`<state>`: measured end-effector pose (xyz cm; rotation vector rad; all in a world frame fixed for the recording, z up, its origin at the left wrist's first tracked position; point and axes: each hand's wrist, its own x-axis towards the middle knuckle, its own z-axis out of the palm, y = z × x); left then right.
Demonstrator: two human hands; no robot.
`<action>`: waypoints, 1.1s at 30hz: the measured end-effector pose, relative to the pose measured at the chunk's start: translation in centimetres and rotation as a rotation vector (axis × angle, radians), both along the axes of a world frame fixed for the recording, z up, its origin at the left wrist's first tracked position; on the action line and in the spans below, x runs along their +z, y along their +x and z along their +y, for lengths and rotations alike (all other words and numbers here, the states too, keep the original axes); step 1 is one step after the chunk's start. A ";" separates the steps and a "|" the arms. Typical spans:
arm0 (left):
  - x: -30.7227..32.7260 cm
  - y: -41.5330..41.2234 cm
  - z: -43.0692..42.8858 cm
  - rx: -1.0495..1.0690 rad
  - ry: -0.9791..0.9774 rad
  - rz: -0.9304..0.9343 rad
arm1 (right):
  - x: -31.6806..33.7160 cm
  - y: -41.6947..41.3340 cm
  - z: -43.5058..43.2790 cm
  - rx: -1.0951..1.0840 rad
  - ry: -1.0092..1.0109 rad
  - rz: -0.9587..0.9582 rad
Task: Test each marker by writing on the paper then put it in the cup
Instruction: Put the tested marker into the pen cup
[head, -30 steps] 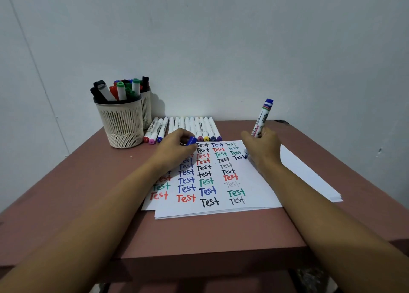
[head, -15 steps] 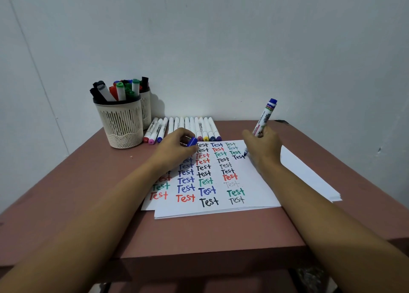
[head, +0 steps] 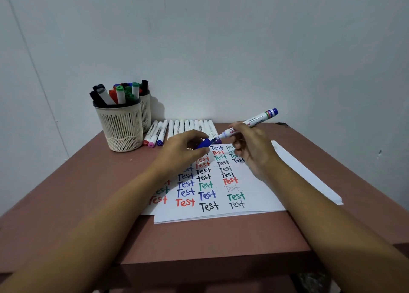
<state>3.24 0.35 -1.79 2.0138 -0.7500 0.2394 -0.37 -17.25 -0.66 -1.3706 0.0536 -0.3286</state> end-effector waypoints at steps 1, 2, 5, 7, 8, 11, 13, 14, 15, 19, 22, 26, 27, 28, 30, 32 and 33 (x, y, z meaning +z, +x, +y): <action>0.0 0.0 0.0 0.011 -0.014 0.007 | 0.0 0.0 0.1 0.004 -0.009 -0.003; 0.0 0.1 -0.1 0.019 -0.026 0.014 | 0.0 0.0 0.1 0.006 -0.012 -0.004; 0.0 0.2 -0.1 0.016 -0.030 0.008 | 0.0 -0.1 0.3 0.018 -0.002 0.000; 0.0 0.1 -0.2 -0.004 -0.020 -0.013 | 0.0 -0.2 0.5 0.053 -0.022 0.004; 0.0 0.0 -0.2 -0.026 -0.015 -0.023 | -0.1 -0.3 0.7 0.081 -0.047 0.008; -0.1 -0.1 -0.2 -0.083 -0.020 -0.041 | -0.3 -0.7 1.1 0.161 -0.125 0.024; 0.0 -0.1 -0.2 -0.075 -0.028 -0.039 | -0.3 -0.7 1.1 0.178 -0.125 0.018; 0.0 -0.1 -0.2 -0.060 -0.019 -0.042 | -0.3 -0.7 1.1 0.182 -0.115 0.014; 0.0 -0.2 -0.2 -0.042 0.005 -0.045 | -0.3 -0.7 1.1 0.188 -0.103 0.011; 0.0 -0.5 -0.3 -0.057 0.138 -0.070 | -0.4 -0.6 1.1 0.210 -0.085 0.015; 0.0 -0.6 -0.2 -0.055 0.156 -0.173 | -0.5 -0.5 1.2 0.217 -0.018 0.020; 0.1 -0.8 -0.3 -0.009 0.174 -0.339 | -0.4 -0.3 1.6 0.224 0.065 0.010; 0.1 -0.8 -0.4 0.004 0.173 -0.374 | -0.5 -0.2 1.8 0.227 0.095 0.008; 0.1 -0.8 -0.4 0.016 0.174 -0.409 | -0.5 -0.2 1.9 0.226 0.119 0.009; 0.0 -0.8 -0.6 0.039 0.185 -0.470 | -0.5 -0.1 2.0 0.217 0.147 0.019; 0.0 -0.7 -0.7 0.057 0.207 -0.529 | -0.4 0.0 2.0 0.194 0.159 0.033; 0.0 -0.6 -0.7 0.062 0.219 -0.554 | -0.5 0.0 2.0 0.183 0.161 0.040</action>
